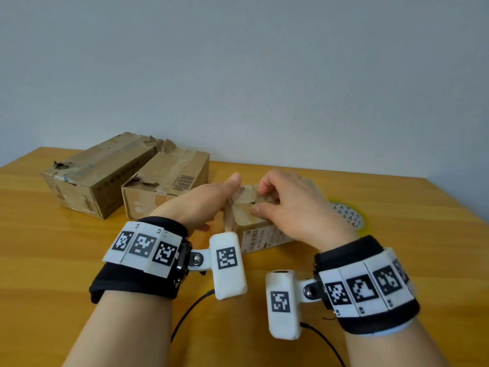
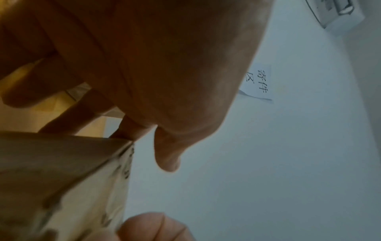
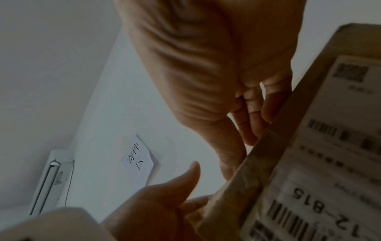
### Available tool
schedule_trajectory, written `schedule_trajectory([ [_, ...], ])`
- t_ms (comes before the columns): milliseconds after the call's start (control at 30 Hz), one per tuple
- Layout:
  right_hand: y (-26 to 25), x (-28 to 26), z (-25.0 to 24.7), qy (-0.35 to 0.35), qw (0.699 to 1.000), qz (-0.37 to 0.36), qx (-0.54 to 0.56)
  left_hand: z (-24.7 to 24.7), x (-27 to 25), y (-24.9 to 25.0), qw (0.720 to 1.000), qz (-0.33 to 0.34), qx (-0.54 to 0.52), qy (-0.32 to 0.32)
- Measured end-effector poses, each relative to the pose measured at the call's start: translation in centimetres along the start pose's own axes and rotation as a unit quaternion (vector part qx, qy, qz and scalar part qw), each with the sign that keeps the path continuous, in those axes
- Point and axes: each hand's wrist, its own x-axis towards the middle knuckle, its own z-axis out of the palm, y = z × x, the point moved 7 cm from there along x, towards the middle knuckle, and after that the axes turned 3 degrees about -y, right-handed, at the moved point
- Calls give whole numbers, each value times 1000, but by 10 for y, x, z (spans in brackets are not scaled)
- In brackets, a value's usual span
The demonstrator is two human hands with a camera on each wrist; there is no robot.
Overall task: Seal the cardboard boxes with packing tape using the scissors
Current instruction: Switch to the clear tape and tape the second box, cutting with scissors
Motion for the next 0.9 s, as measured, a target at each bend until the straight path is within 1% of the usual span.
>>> schedule_trajectory([
  [100, 0, 0, 2, -5, 1000, -1, 1, 0, 1, -1, 999, 19, -21, -23],
  [200, -3, -1, 1, -6, 1000, -10, 12, 2, 5, -4, 999, 21, -40, -24],
  [300, -9, -1, 7, -47, 998, -40, -21, 4, 5, -3, 998, 18, -61, -23],
  [367, -10, 0, 13, -77, 995, -39, -45, 5, 6, -3, 997, 17, -70, -21],
  [433, -8, 0, 15, -85, 995, -31, -48, 5, 7, -5, 996, 15, -82, -22],
  [533, -5, -2, 13, -86, 996, -28, -18, 6, 6, -8, 994, 20, -94, -43],
  [600, -4, -3, 8, -69, 997, -30, -18, 7, 5, -8, 992, 26, -105, -57],
  [667, -3, -2, 4, -53, 998, -28, -34, 7, 4, -9, 989, 26, -130, -60],
  [733, -1, 0, 5, -53, 998, -24, -38, 7, 5, -10, 987, 30, -144, -61],
  [900, 1, 3, 10, -51, 998, -23, -31, 8, 7, -10, 986, 41, -145, -71],
])
